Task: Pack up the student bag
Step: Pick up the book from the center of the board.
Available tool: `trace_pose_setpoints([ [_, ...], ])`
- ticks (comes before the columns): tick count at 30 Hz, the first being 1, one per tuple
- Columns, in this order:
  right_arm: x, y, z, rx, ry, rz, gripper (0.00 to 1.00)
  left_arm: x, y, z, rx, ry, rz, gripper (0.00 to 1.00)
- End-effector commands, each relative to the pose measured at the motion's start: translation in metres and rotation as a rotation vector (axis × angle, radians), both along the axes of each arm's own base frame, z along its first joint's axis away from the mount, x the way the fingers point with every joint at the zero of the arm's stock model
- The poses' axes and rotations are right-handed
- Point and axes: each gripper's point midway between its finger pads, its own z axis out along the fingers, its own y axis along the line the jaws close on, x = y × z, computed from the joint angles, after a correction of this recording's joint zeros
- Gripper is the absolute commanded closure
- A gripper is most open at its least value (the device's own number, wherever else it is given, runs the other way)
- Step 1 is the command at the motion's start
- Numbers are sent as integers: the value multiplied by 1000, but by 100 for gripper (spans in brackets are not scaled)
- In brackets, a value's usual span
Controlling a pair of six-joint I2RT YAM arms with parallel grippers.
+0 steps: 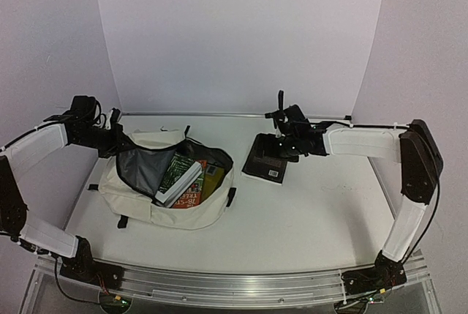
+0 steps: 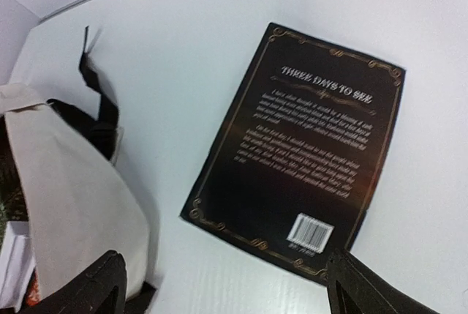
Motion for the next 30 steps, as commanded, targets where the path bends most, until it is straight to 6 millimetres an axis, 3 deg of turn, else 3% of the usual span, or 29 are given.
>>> trace_pose_setpoints([
  [1, 19, -11, -15, -257, -27, 30, 7, 15, -2, 10, -50, -64, 16, 97],
  [8, 27, 16, -38, -396, -67, 217, 7, 17, -3, 6, -80, -55, 41, 95],
  [15, 27, 54, -71, -375, -53, 375, 7, 17, -2, 0, -77, -36, 55, 94],
  [25, 34, 48, -111, -425, -22, 318, 11, 15, 0, 1, -75, -34, 63, 89],
  [30, 36, 34, -123, -470, -17, 253, 34, 13, 1, 5, -69, -36, 66, 83],
])
